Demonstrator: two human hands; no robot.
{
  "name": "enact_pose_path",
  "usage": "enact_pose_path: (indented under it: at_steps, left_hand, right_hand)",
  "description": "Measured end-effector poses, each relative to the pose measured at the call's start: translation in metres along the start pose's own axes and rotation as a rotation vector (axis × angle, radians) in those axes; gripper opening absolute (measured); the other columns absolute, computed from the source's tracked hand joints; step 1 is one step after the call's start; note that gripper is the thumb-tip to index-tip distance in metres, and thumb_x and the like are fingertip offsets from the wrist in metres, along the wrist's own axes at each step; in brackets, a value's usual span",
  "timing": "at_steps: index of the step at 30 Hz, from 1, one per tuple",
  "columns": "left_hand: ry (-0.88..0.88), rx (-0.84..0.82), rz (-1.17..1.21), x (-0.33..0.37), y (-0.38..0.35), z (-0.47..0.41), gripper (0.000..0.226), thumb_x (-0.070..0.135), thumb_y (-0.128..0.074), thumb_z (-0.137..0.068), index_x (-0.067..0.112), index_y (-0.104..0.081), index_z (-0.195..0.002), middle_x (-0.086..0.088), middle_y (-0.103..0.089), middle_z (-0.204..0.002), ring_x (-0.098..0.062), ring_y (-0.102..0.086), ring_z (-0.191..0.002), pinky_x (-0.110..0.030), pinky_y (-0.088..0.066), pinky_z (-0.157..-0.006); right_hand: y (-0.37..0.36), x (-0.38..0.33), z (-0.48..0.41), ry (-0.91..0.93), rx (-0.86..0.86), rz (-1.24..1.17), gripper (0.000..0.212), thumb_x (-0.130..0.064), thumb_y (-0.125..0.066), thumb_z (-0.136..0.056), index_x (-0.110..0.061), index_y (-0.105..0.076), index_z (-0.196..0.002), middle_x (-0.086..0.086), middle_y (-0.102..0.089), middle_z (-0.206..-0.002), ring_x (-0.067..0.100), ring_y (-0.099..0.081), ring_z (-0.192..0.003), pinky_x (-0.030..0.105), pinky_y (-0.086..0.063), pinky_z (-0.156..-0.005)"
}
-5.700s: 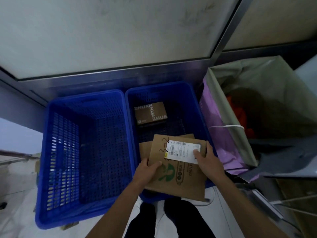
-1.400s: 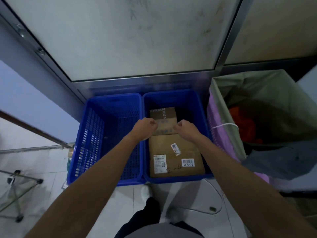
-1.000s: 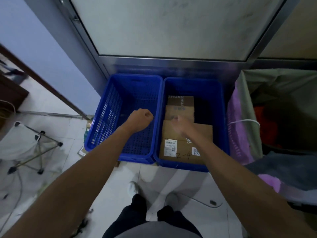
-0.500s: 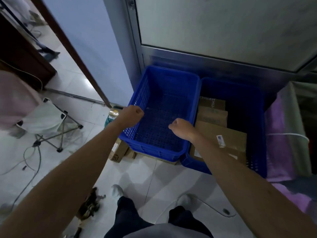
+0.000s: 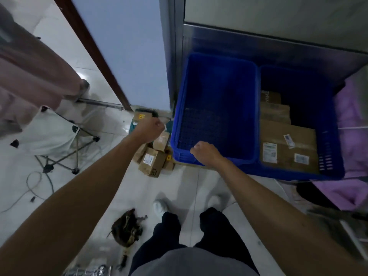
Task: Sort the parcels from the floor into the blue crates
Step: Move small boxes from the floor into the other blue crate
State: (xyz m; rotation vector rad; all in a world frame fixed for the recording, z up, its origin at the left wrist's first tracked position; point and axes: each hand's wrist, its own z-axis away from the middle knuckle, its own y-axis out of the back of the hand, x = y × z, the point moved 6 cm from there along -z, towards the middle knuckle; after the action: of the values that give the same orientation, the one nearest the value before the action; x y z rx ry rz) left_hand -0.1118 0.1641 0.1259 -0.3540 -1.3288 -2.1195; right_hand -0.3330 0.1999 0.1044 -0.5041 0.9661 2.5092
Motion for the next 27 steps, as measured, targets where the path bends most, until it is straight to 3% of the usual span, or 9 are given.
enact_pose_path:
  at_steps: [3,11,15,17,18,19,21,24,27]
  left_hand:
    - [0.059,-0.033,0.000,-0.033,-0.007,-0.013,0.023,0.021,-0.047,-0.094,0.009,-0.065,-0.086,-0.008,-0.064,-0.084,-0.025,-0.058,-0.079,-0.029,-0.043,-0.069]
    - [0.180,-0.107,-0.043,-0.129,-0.046,-0.055,0.033,0.024,-0.045,-0.095,0.003,-0.070,-0.101,-0.009,-0.061,-0.087,-0.023,-0.053,-0.076,-0.027,-0.042,-0.061]
    - [0.226,-0.160,-0.012,-0.175,-0.077,-0.087,0.033,0.031,-0.041,-0.103,0.012,-0.066,-0.113,-0.005,-0.065,-0.104,-0.026,-0.059,-0.100,-0.030,-0.041,-0.076]
    - [0.241,-0.164,0.010,-0.202,-0.099,-0.101,0.035,0.029,-0.038,-0.103,0.010,-0.065,-0.113,-0.008,-0.064,-0.112,-0.030,-0.058,-0.108,-0.032,-0.042,-0.082]
    - [0.255,-0.165,0.025,-0.218,-0.111,-0.108,0.034,0.027,-0.037,-0.102,0.010,-0.065,-0.114,-0.010,-0.065,-0.115,-0.031,-0.059,-0.109,-0.032,-0.043,-0.083]
    - [0.273,-0.161,0.043,-0.235,-0.124,-0.114,0.034,0.025,-0.038,-0.101,0.009,-0.064,-0.116,-0.011,-0.065,-0.116,-0.031,-0.060,-0.109,-0.032,-0.044,-0.082]
    - [0.311,-0.155,0.059,-0.272,-0.153,-0.128,0.035,0.023,-0.037,-0.100,0.007,-0.062,-0.119,-0.013,-0.066,-0.116,-0.032,-0.061,-0.107,-0.032,-0.045,-0.079]
    - [0.354,-0.210,0.088,-0.325,-0.201,-0.147,0.033,0.022,-0.040,-0.100,0.011,-0.063,-0.121,-0.010,-0.065,-0.122,-0.031,-0.060,-0.110,-0.035,-0.048,-0.088]
    - [0.400,-0.249,0.163,-0.384,-0.250,-0.164,0.036,0.027,-0.045,-0.099,0.018,-0.061,-0.130,-0.005,-0.063,-0.132,-0.028,-0.059,-0.118,-0.036,-0.049,-0.098]
  right_hand:
    - [-0.028,-0.007,-0.010,-0.020,-0.007,-0.045,0.030,-0.025,-0.045,-0.095,-0.016,-0.034,-0.070,0.000,-0.040,-0.070,0.017,-0.035,-0.062,0.033,-0.026,-0.055]
    - [-0.115,-0.029,-0.077,0.097,-0.233,0.125,0.042,-0.025,-0.042,-0.100,-0.017,-0.027,-0.061,-0.001,-0.027,-0.059,0.014,-0.027,-0.050,0.032,-0.021,-0.052]
    - [-0.154,-0.033,-0.126,0.060,-0.285,0.125,0.038,-0.029,-0.045,-0.099,-0.017,-0.030,-0.066,-0.001,-0.030,-0.061,0.013,-0.031,-0.049,0.032,-0.024,-0.052]
    - [-0.178,-0.025,-0.156,0.012,-0.328,0.105,0.030,-0.032,-0.045,-0.101,-0.012,-0.051,-0.079,0.006,-0.051,-0.076,0.018,-0.053,-0.067,0.034,-0.035,-0.062]
    - [-0.193,-0.020,-0.171,-0.012,-0.353,0.086,0.030,-0.033,-0.046,-0.101,-0.008,-0.061,-0.101,0.010,-0.061,-0.097,0.022,-0.061,-0.090,0.034,-0.040,-0.073]
    - [-0.209,-0.012,-0.186,-0.050,-0.366,0.079,0.041,-0.036,-0.046,-0.100,-0.006,-0.059,-0.125,0.010,-0.062,-0.117,0.025,-0.059,-0.111,0.034,-0.041,-0.086]
    - [-0.238,0.002,-0.219,-0.090,-0.370,0.097,0.055,-0.040,-0.046,-0.097,-0.009,-0.049,-0.142,0.006,-0.058,-0.128,0.026,-0.053,-0.124,0.037,-0.042,-0.099]
    - [-0.284,0.021,-0.273,-0.118,-0.352,0.094,0.050,-0.041,-0.046,-0.096,-0.011,-0.055,-0.134,0.008,-0.060,-0.127,0.026,-0.056,-0.117,0.039,-0.046,-0.096]
    - [-0.328,0.034,-0.321,-0.155,-0.325,0.092,0.032,-0.053,-0.048,-0.092,-0.022,-0.056,-0.093,0.002,-0.058,-0.097,0.021,-0.054,-0.089,0.035,-0.045,-0.073]
